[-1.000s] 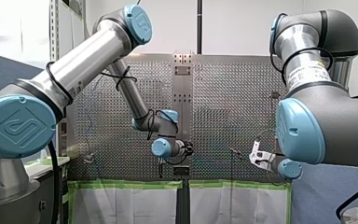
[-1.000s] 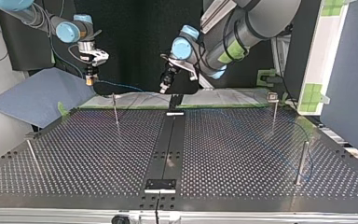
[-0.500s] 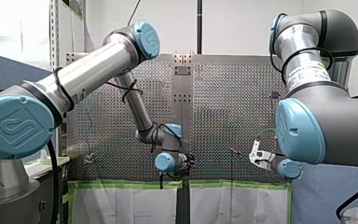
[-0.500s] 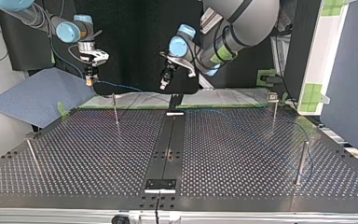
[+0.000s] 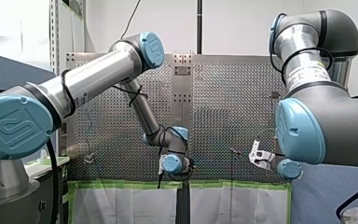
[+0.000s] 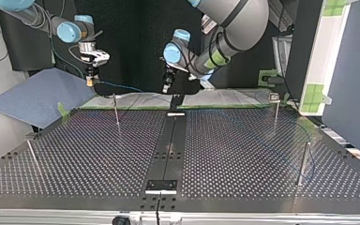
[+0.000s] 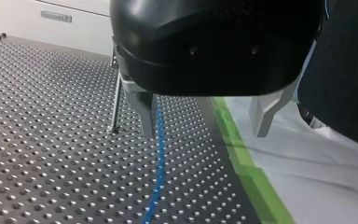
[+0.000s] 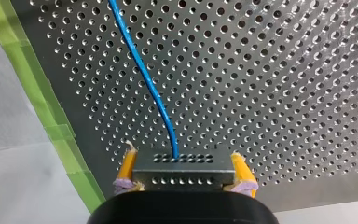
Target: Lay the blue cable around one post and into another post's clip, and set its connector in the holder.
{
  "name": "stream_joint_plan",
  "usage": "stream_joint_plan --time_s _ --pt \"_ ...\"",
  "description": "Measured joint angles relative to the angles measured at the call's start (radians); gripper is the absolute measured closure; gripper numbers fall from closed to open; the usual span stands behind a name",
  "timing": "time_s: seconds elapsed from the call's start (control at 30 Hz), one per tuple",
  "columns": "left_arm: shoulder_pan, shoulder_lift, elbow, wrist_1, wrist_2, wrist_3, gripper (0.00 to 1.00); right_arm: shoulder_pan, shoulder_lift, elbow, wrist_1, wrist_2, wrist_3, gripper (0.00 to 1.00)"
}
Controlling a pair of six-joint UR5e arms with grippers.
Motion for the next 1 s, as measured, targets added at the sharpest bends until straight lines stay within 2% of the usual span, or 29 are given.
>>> stream_joint_plan --time_s 0.17,0.4,0.63,0.77,1.0 --pt "-0.011 0.037 0.009 -0.044 -0.013 0.007 0.0 0.001 0.0 0.0 -0.002 0.0 0.003 1.0" --pt "-0.015 0.061 0.024 -0.067 -0.002 -0.027 0.0 0.001 0.0 0.0 -0.002 0.0 0.004 1.0" --pt "-0.015 0.035 0.028 -0.046 0.012 -0.071 0.0 0.002 0.001 0.0 -0.001 0.0 0.005 1.0" --pt "-0.012 0.013 0.031 -0.037 0.013 -0.077 0.0 0.002 0.001 0.0 -0.002 0.0 0.006 1.0" --pt "0.0 0.007 0.063 -0.046 0.024 -0.087 0.0 0.002 0.001 0.0 -0.003 0.0 0.006 1.0"
